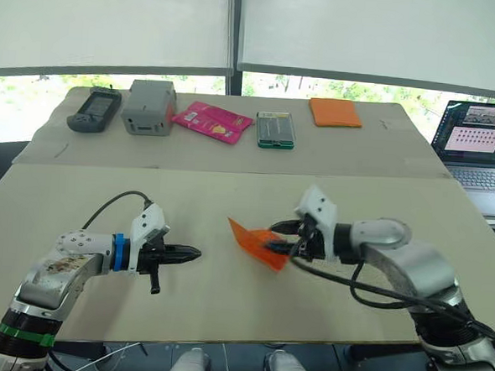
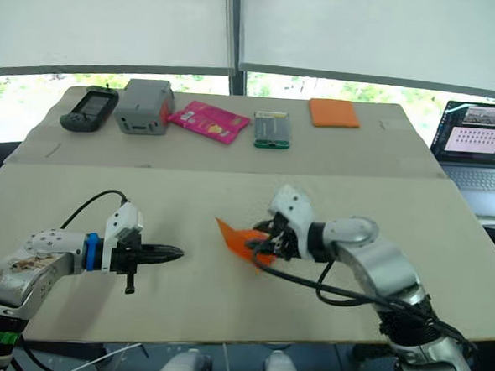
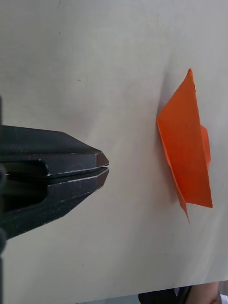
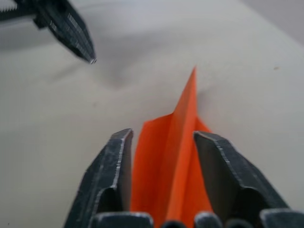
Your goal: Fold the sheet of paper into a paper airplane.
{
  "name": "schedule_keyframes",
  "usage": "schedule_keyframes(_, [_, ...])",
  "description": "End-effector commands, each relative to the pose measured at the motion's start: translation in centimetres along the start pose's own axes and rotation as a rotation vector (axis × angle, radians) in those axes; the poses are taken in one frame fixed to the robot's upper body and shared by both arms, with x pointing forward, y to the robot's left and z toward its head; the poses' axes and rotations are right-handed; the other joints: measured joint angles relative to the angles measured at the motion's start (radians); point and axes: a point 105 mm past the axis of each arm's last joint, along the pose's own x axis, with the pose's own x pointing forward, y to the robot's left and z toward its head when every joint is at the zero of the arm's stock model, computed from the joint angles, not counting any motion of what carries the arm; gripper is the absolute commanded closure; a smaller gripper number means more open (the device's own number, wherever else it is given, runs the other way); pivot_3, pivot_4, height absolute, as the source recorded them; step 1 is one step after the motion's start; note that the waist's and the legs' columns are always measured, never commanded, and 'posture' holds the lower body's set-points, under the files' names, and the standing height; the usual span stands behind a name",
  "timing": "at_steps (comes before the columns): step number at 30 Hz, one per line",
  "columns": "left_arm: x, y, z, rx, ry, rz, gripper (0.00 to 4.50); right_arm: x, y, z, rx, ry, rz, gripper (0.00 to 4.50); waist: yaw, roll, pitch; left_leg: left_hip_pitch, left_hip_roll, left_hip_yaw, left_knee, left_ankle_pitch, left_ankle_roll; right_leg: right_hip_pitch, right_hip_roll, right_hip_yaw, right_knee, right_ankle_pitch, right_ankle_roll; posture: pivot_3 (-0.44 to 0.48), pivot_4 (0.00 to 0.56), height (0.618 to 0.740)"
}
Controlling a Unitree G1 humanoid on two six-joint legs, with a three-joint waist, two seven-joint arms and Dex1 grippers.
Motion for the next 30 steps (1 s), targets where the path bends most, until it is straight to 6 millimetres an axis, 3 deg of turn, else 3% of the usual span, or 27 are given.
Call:
schedule_keyframes(1, [0.1, 0.6, 0.1, 0.043, 0.035, 0.027, 4.50, 1.0, -1.0, 0.8, -0.022, 0.003, -0.103, 2.22, 0.000, 0.000, 0.000, 0.000, 0.000, 0.000, 0.000, 0.000, 0.000, 0.000, 0.000, 0.000, 0.000, 0.000, 0.000, 0.000, 0.150, 0.740])
schedule_keyframes(14, [0.3, 1.1, 0.4, 0.052, 0.039, 0.031, 4.50, 2.3, -2.2, -1.2, 0.020, 0.107, -0.175, 2.22, 0.001, 0.000, 0.000, -0.001, -0.001, 0.000, 0.000, 0.000, 0.000, 0.000, 0.000, 0.000, 0.001, 0.000, -0.001, 0.000, 0.150, 0.740])
schedule_keyframes(17, [0.3, 1.3, -0.1, 0.050, 0.058, 0.044, 4.50, 2.3, -2.1, -1.3, 0.056, 0.111, -0.167, 2.94, 0.000, 0.000, 0.000, 0.000, -0.001, 0.000, 0.000, 0.000, 0.000, 0.000, 0.000, 0.000, 0.001, 0.000, -0.001, 0.000, 0.150, 0.740])
schedule_keyframes(19, [0.3, 1.4, -0.3, 0.043, 0.062, 0.049, 4.50, 1.8, -2.6, -1.0, 0.080, 0.096, -0.191, 3.70, 0.000, 0.000, 0.000, 0.000, -0.001, 0.000, 0.000, 0.000, 0.000, 0.000, 0.001, 0.000, 0.001, 0.000, -0.001, 0.000, 0.150, 0.740])
schedule_keyframes(21, [0.3, 1.5, -0.2, 0.042, 0.058, 0.048, 4.50, 0.5, -3.9, -0.8, 0.108, 0.074, -0.244, 4.33, 0.000, 0.000, 0.000, 0.000, -0.001, 0.000, 0.000, 0.000, 0.000, 0.000, 0.001, 0.000, 0.001, 0.001, -0.001, 0.000, 0.150, 0.740])
schedule_keyframes(24, [0.5, 1.5, -0.1, 0.044, 0.049, 0.046, 4.50, -1.3, -5.9, -1.1, 0.156, 0.054, -0.310, 4.47, 0.002, 0.000, 0.000, 0.000, -0.001, 0.000, 0.000, 0.000, 0.000, 0.000, 0.001, 0.000, 0.001, 0.001, -0.001, 0.000, 0.150, 0.740])
schedule_keyframes(30, [1.0, 1.8, 0.4, 0.047, 0.016, 0.050, 4.50, -8.6, -16.4, -2.4, 0.285, 0.024, -0.731, 4.47, 0.000, 0.000, 0.000, 0.001, -0.001, 0.002, 0.000, 0.000, 0.000, 0.000, 0.000, 0.000, 0.001, 0.001, -0.001, 0.000, 0.150, 0.740])
